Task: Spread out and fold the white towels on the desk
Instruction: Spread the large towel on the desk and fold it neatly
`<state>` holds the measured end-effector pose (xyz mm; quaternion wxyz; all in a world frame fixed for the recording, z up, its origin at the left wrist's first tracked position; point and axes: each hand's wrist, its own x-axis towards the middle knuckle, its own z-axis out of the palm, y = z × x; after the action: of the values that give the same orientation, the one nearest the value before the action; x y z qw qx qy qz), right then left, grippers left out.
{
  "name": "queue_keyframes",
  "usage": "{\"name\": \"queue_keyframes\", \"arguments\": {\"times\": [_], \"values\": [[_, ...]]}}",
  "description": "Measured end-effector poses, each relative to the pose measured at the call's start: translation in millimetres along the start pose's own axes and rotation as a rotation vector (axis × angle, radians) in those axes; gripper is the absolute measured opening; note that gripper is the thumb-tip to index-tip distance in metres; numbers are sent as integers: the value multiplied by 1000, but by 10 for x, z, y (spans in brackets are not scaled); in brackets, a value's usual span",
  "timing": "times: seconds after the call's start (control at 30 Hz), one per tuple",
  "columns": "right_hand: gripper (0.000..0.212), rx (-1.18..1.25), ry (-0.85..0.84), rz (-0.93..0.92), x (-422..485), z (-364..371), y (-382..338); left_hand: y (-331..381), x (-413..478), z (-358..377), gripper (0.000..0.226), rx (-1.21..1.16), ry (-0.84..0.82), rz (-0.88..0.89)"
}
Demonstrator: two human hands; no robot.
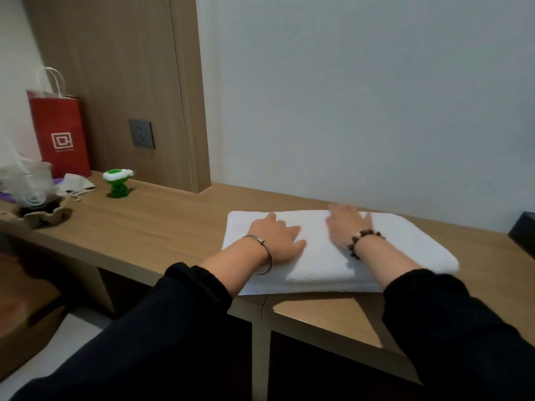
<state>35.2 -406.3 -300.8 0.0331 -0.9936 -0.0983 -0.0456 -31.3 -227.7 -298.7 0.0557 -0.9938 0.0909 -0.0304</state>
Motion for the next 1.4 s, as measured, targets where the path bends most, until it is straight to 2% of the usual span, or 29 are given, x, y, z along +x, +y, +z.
{"name": "queue_keyframes", "arguments": {"times": [0.13, 0.3, 0.47, 0.57, 0.63, 0.7, 0.77, 0.83, 0.9, 0.97, 1.03, 1.4], "values": [[55, 89, -4, -42, -28, 277, -66, -285, 19, 53, 50, 26, 38, 62], [55, 65, -28, -45, 27, 283, -51, -664, 113, 286, 52, -174, -87, -136], [56, 10, -161, 30, 176, 85, -91, -552, 181, 384, 54, -301, -112, -166], [53, 43, -174, -101, 209, 60, -346, -217, 128, 355, 53, -305, -61, -185], [50, 22, -142, -213, 162, 158, -445, -47, 45, 319, 51, -305, -11, -134], [49, 36, -96, -250, 136, 226, -407, -130, -43, 252, 47, -521, 78, -88], [47, 80, -75, -268, 138, 228, -344, -397, -169, 175, 39, -939, 156, -161], [47, 103, -76, -280, 134, 211, -331, -726, -272, 225, 44, -1169, 248, -272], [46, 105, -78, -285, 121, 205, -344, -953, -360, 338, 53, -1150, 184, -297], [45, 110, -81, -289, 107, 192, -344, -1024, -380, 428, 58, -1112, 31, -181], [45, 129, -85, -297, 93, 173, -327, -986, -345, 488, 52, -1100, -37, -85], [43, 239, -73, -358, 27, 149, -239, -839, -251, 603, 17, -949, 139, -35]]}}
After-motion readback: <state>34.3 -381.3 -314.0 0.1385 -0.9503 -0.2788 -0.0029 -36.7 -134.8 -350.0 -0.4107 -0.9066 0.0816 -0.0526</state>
